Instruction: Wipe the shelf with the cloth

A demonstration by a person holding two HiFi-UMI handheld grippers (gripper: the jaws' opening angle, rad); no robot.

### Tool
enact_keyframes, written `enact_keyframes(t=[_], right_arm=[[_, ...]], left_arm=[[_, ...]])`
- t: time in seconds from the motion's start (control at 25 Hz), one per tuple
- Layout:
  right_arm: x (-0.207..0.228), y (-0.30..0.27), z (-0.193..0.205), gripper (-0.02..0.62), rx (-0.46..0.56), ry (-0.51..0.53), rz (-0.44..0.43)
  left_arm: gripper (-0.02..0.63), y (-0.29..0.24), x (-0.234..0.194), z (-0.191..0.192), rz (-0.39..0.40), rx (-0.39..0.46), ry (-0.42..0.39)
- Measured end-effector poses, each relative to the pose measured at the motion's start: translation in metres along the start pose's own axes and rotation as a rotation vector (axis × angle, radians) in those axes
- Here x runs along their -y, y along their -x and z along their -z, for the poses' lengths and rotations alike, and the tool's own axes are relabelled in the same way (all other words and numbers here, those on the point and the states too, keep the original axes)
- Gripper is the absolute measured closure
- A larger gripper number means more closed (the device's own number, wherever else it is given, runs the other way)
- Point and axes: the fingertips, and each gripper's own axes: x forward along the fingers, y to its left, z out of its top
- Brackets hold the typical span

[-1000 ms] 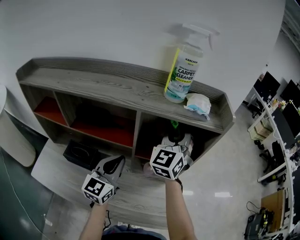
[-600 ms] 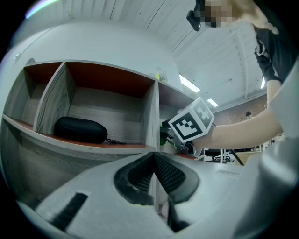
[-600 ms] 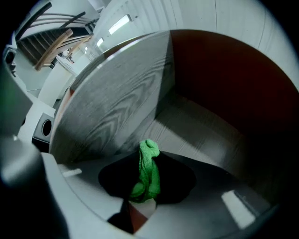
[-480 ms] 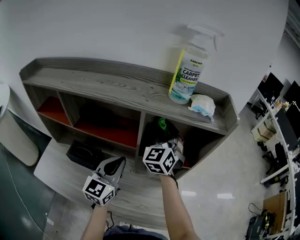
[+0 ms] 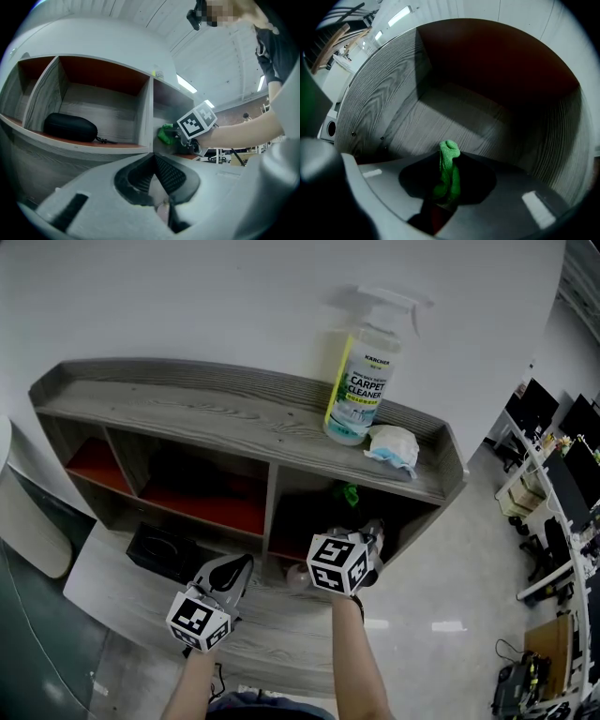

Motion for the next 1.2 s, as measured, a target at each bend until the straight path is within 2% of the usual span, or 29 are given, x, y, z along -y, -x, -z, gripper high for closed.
enact_keyframes(t=[0.16, 0.28, 0.44, 0.56, 0.72, 1.0, 1.2], right_arm=[[-0.012, 0.011, -0.014, 0.491, 0.078, -0.026, -0.040], [-0.047, 0.017, -0.030, 0.491, 0.143, -0.008, -0.134], [-0.095, 0.011, -0.039, 0.491, 0.146, 0.064, -0.241], [-0.110, 0.000, -0.034, 0.491, 0.112, 0.095, -0.266], [-0.094, -0.012, -0.016, 0.491, 0.050, 0.072, -0.224], [-0.028, -0.005, 0.016, 0.491, -0.027, -0.009, -0.059], [-0.014, -0.002, 0.025, 0.490, -0.046, -0.047, -0.041]], left_arm=[[0.607, 0.003, -0.001, 0.000, -0.003, -0.001, 0.000], [0.607, 0.005, -0.003, 0.000, -0.011, 0.002, 0.000], [0.607, 0.008, -0.003, -0.001, -0.018, 0.006, 0.002], [0.607, 0.013, -0.006, -0.001, -0.029, 0.007, 0.003], [0.607, 0.017, -0.009, -0.002, -0.036, 0.010, 0.004], [0.607, 0.011, -0.003, -0.001, -0.008, 0.004, 0.005], [0.607, 0.005, 0.005, 0.000, 0.017, 0.004, 0.009]])
